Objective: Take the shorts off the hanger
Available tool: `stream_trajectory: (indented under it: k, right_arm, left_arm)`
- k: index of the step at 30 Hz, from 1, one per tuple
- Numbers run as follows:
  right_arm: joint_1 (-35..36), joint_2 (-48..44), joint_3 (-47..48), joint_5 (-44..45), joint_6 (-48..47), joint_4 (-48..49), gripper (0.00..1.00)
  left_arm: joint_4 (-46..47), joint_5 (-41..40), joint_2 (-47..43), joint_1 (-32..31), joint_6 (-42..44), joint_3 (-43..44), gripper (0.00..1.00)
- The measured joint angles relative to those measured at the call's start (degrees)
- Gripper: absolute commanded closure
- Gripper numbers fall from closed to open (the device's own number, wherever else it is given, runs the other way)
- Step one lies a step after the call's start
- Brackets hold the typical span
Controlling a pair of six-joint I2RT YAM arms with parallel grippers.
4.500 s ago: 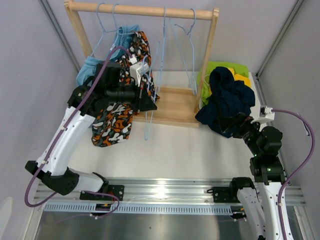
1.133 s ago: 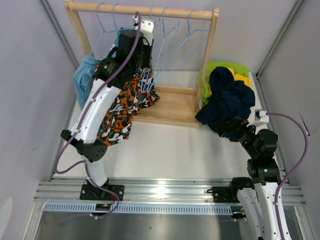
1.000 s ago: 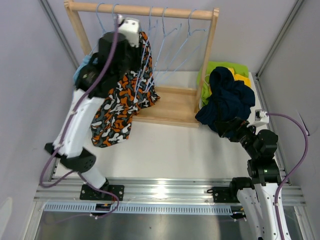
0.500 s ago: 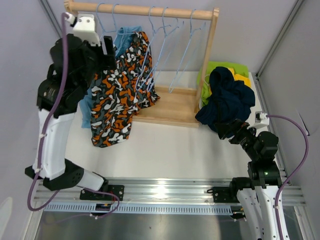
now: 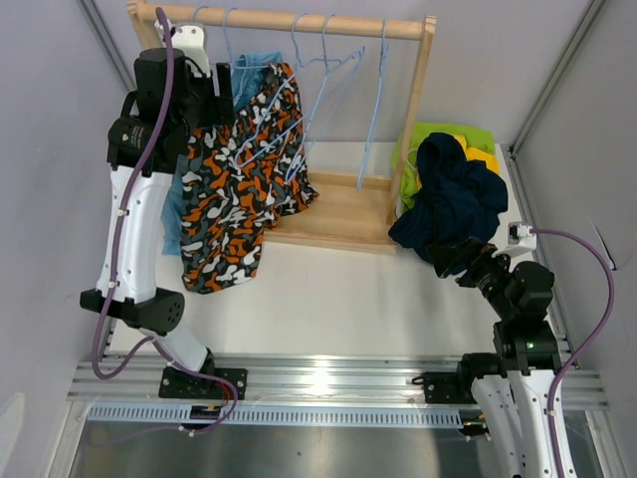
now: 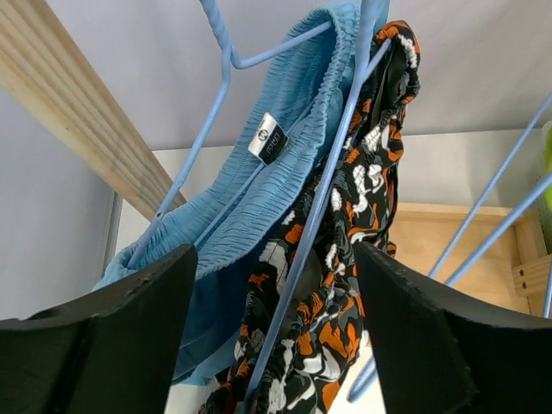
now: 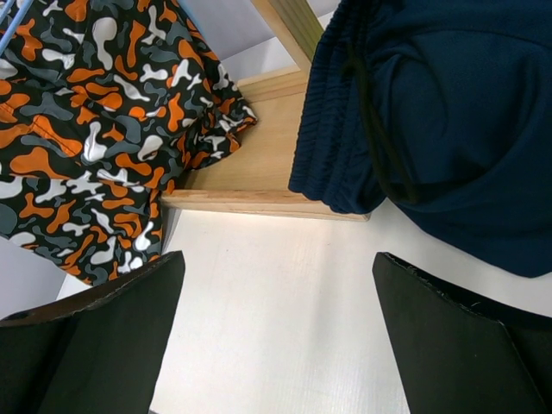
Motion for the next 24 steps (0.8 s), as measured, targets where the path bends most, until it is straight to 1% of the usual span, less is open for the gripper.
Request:
stream_trajectory:
  k: [1,2,4,7,8,9,11,18,24]
  right_arm:
    - [0.0,0.0,0.0,0.1,0.0,0.0,0.00]
    - [0.0,0.1,0.0,0.1,0.0,0.0,0.00]
    - [0.0,0.2,0.0,0.2,0.0,0.0,0.00]
    - [0.0,0.5,0.0,0.2,0.0,0.1,0.00]
    - [0.0,0.5,0.0,0.2,0.0,0.1,0.00]
    - [0.0,0.5,0.0,0.3,0.0,0.1,0.01]
    - [0.0,0.5,0.0,0.5,0.0,0.1,0.00]
    - [0.0,0.5,-0.1,0.6,0.0,0.2,0.01]
    - [0.0,0.5,-0.1,0.6,0.0,0.2,0.01]
  left_arm:
    - [0.0,0.7,0.3,0.3,-0.1,0.2,0.25]
    - [-0.1,1.2,0.7,0.5,-0.2,0.4,0.36]
    - [-0.2,2.3,1.1,0.7,-0.6,0.5,0.45]
    - [-0.5,4.0,2.2,0.7,-1.2,0.7,0.66]
    - [-0.6,4.4,2.6,0.7,-1.3,0.7,0.90]
    - [-0.6,4.7,2.9,0.8,-1.4,0.7,1.00]
    - [-0.7,6.6,3.6,0.8,-1.2,0.8,1.00]
    - [-0.7,8.0,3.8,1.2,-1.5,1.1,1.00]
    - [-1.0,10.5,0.8,1.2,-2.1,1.1,1.00]
